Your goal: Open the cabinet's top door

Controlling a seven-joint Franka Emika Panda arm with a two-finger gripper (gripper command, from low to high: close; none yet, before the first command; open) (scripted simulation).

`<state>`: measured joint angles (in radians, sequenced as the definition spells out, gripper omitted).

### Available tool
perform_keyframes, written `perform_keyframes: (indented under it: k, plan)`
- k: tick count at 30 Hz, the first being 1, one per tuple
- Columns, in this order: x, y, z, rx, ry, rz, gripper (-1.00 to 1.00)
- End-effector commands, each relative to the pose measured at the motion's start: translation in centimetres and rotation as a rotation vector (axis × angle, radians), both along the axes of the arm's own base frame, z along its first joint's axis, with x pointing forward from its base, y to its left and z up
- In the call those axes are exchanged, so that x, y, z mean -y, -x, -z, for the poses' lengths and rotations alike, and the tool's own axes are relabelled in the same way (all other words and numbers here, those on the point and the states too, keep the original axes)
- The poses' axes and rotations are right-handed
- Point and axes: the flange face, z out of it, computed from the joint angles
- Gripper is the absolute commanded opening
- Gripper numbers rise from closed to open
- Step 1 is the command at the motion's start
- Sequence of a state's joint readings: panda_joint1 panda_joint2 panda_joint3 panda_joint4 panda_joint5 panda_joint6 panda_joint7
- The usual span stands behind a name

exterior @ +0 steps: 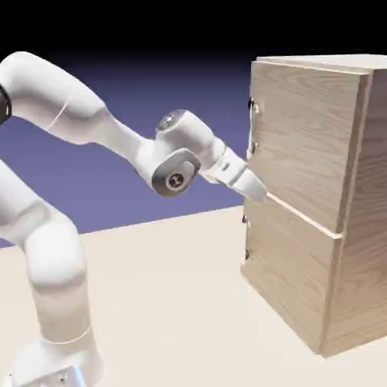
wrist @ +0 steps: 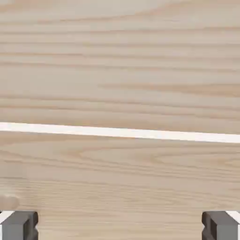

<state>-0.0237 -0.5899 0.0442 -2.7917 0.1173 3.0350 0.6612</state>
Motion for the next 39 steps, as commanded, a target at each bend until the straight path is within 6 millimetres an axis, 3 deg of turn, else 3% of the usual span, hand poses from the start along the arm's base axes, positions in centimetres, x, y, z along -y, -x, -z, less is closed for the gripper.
perform_keyframes:
  k: [1,11,21,30,39]
  plan:
    - [0.2,0.0,-0.6,0.014,-0.004,0.005,0.00]
    - [1.2,0.8,-5.6,0.152,-0.038,0.045,0.00]
    - [0.7,2.2,-9.2,0.291,-0.060,0.065,0.00]
    - [-1.0,3.3,-10.8,0.412,-0.067,0.071,0.00]
    - [-3.8,3.8,-11.0,0.524,-0.063,0.069,0.00]
